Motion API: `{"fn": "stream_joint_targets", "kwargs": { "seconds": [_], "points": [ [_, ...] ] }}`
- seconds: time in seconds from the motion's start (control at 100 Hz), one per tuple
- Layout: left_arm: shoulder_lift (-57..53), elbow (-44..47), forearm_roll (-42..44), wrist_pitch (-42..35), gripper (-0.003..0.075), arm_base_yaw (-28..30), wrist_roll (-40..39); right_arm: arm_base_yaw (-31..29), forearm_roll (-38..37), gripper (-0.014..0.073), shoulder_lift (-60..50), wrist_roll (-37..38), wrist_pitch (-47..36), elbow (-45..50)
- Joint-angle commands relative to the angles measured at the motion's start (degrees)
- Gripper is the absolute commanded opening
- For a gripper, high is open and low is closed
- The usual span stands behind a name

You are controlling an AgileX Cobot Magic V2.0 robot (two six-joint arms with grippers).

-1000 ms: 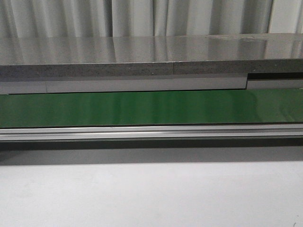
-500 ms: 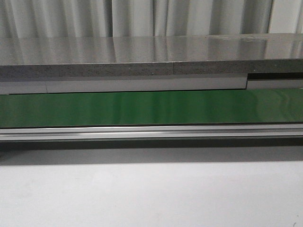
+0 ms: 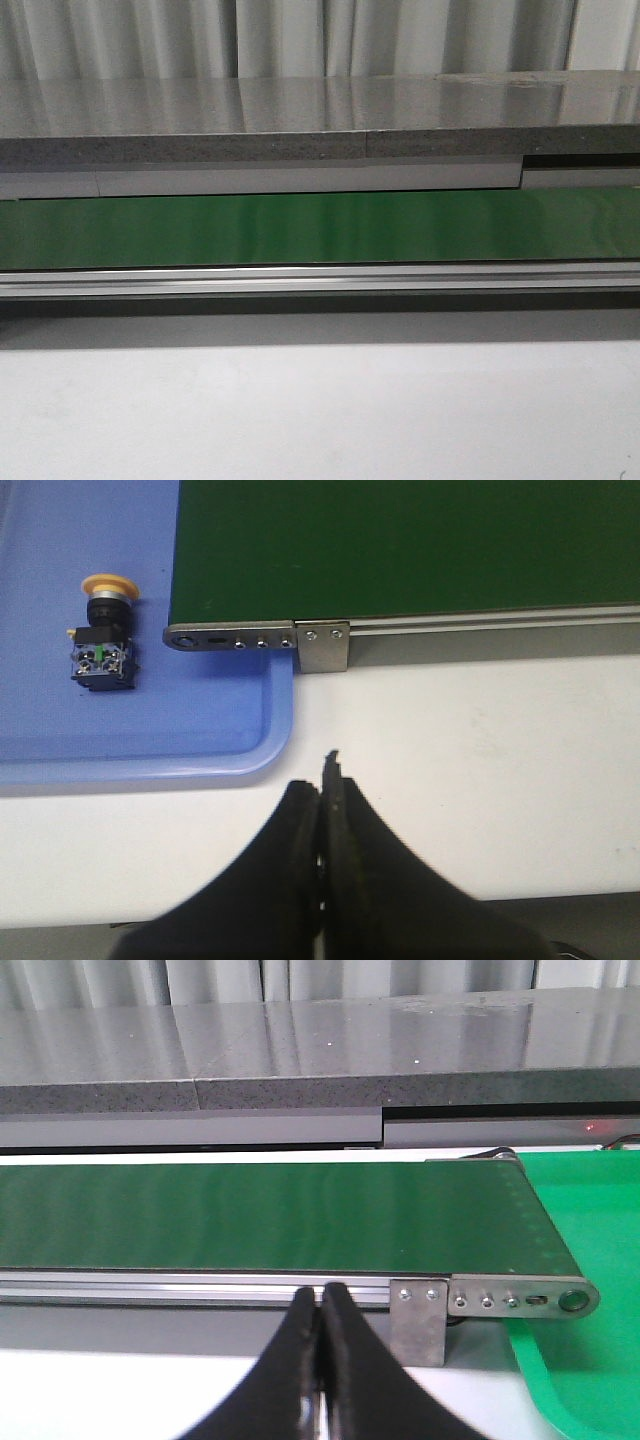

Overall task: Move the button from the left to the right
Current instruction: 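Move the left gripper over the blue tray toward the yellow button, then lower the open left gripper around the yellow-capped button switch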

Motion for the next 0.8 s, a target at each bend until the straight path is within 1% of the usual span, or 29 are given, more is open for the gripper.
{"fn": "stream_joint_targets", "kwargs": {
  "seconds": [0.0, 0.06, 0.1, 0.15, 0.18, 0.2, 0.21, 0.22, 0.25, 0.3, 0.35, 0.4, 0.57, 0.7, 0.79],
  "points": [
    [0.36, -1.80, -0.58, -2.81, 0.0005, 0.07, -0.76, -0.32, -0.60, -0.0068, -0.89, -0.27, -4.58, -1.04],
    [0.36, -1.80, -0.71, -2.70, 0.0066, 0.07, -0.76, -0.32, -0.60, -0.0068, -0.89, -0.27, -4.58, -1.04],
    [0.36, -1.80, -0.71, -2.57, 0.0135, 0.07, -0.76, -0.32, -0.60, -0.0068, -0.89, -0.27, -4.58, -1.04],
    [0.36, -1.80, -0.71, -2.19, 0.0242, 0.07, -0.76, -0.32, -0.60, -0.0068, -0.89, -0.27, -4.58, -1.04],
    [0.36, -1.80, -0.71, -1.86, 0.0333, 0.07, -0.76, -0.32, -0.60, -0.0068, -0.89, -0.27, -4.58, -1.04],
    [0.36, -1.80, -0.71, -1.75, 0.0372, 0.07, -0.76, -0.32, -0.60, -0.0068, -0.89, -0.27, -4.58, -1.04],
    [0.36, -1.80, -0.71, -1.74, 0.0410, 0.07, -0.76, -0.32, -0.60, -0.0068, -0.89, -0.27, -4.58, -1.04],
    [0.36, -1.80, -0.71, -1.59, 0.0428, 0.07, -0.76, -0.32, -0.60, -0.0068, -0.89, -0.27, -4.58, -1.04],
    [0.36, -1.80, -0.71, -1.58, 0.0517, 0.07, -0.76, -0.32, -0.60, -0.0068, -0.89, -0.27, -4.58, -1.04],
    [0.36, -1.80, -0.71, -1.58, 0.0610, 0.07, -0.76, -0.32, -0.60, -0.0068, -0.89, -0.27, -4.58, -1.04],
    [0.36, -1.80, -0.71, -1.58, 0.0664, 0.07, -0.76, -0.32, -0.60, -0.0068, -0.89, -0.27, -4.58, -1.04],
    [0.36, -1.80, -0.71, -1.58, 0.0678, 0.07, -0.76, -0.32, -0.60, -0.0068, -0.89, -0.27, -4.58, -1.04],
    [0.48, -1.80, -1.64, -1.70, 0.0659, 0.07, -0.76, -0.32, -0.60, -0.0068, -0.89, -0.27, -4.58, -1.04],
    [0.71, -2.71, 0.23, -1.70, 0.0640, 0.45, -0.76, -0.32, -0.60, -0.0068, -0.89, -0.27, -4.58, -1.04],
    [1.84, -4.58, 1.45, -1.57, 0.0640, 2.00, -0.89, -0.32, -0.60, -0.0068, -0.89, -0.27, -4.58, -1.04]
  ]
}}
